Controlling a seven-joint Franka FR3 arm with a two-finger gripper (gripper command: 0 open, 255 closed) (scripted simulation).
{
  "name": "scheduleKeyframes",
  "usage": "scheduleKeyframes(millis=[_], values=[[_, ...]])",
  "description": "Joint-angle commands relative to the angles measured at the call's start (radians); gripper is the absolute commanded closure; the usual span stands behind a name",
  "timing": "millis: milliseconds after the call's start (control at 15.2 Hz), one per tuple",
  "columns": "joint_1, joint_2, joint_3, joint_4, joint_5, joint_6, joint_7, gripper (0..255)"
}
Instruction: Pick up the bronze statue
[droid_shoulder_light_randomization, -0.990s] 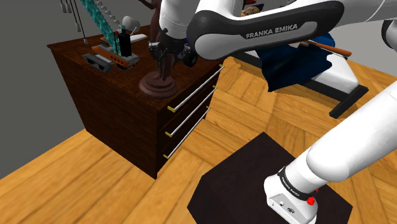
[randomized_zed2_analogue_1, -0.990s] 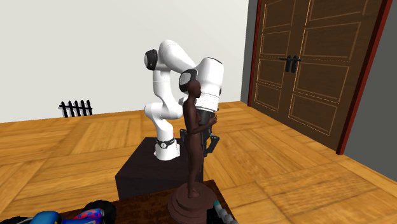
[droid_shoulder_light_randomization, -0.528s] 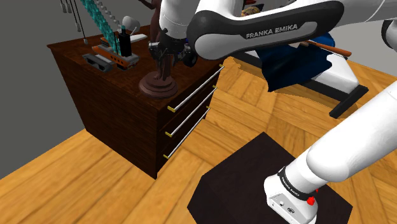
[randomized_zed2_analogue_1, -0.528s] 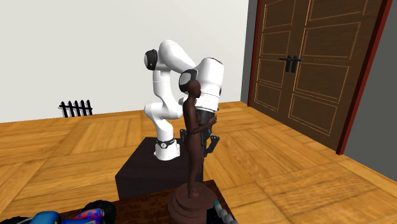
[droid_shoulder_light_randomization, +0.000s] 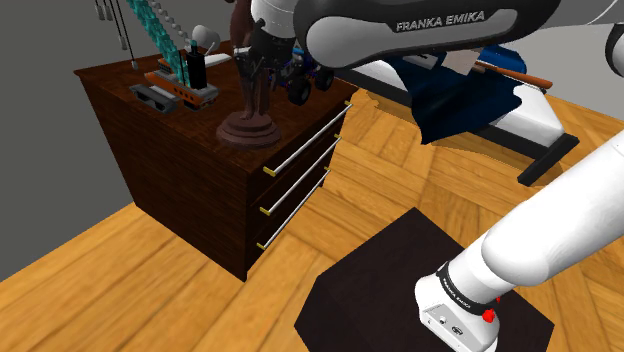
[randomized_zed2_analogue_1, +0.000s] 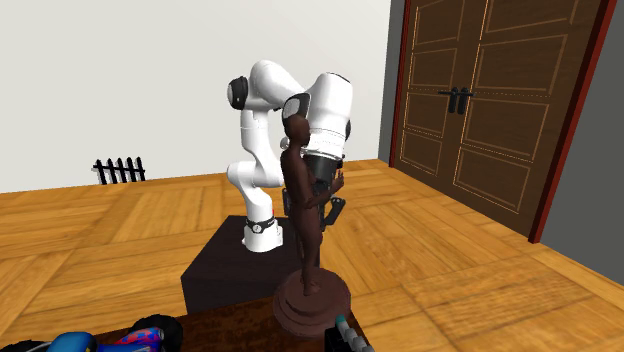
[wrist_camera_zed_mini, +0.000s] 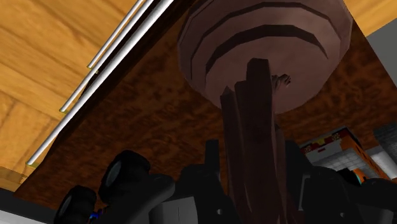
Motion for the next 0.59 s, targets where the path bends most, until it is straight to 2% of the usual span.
scheduleKeyframes(millis=[0, 528], values=[[0.001, -0.003, 0.0, 0.023, 0.007, -0.021, -0.011, 255], [0.002, -0.006, 0.0, 0.1, 0.024, -0.095, -0.043, 255]])
